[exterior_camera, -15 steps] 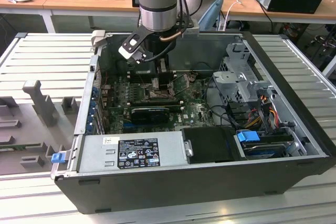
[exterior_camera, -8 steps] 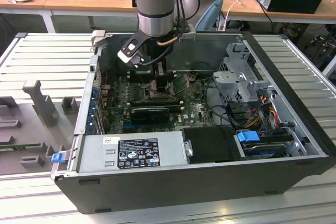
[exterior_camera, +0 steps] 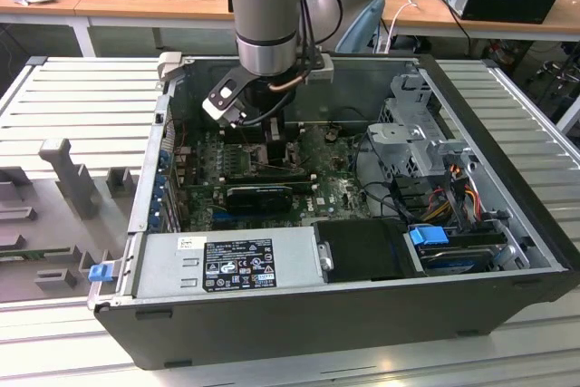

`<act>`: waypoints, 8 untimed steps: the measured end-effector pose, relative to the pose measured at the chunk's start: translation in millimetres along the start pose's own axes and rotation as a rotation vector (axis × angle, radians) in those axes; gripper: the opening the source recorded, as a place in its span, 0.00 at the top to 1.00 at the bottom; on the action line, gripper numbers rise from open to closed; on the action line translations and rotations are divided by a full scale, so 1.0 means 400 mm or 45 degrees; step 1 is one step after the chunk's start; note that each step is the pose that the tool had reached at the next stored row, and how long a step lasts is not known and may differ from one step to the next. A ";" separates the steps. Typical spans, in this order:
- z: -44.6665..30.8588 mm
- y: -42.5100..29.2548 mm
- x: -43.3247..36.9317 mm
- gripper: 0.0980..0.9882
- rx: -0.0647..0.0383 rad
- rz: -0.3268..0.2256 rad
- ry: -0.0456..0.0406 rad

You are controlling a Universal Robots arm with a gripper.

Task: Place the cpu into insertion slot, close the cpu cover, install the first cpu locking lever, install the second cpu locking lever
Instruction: 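Place the cpu into insertion slot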

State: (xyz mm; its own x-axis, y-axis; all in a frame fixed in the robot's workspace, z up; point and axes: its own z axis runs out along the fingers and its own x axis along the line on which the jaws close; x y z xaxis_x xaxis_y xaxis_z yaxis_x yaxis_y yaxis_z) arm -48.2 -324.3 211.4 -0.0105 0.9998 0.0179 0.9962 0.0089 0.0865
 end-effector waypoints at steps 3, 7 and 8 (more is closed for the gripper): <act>0.008 -0.001 0.002 0.52 0.003 0.002 0.000; 0.016 0.000 0.006 0.52 0.014 0.012 -0.001; 0.017 0.002 0.006 0.52 0.018 0.013 -0.001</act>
State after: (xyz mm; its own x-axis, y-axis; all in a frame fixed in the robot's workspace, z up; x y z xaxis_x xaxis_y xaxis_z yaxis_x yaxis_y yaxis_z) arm -47.0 -321.6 204.7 -0.0006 0.9998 0.0180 0.9974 -0.0007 0.0722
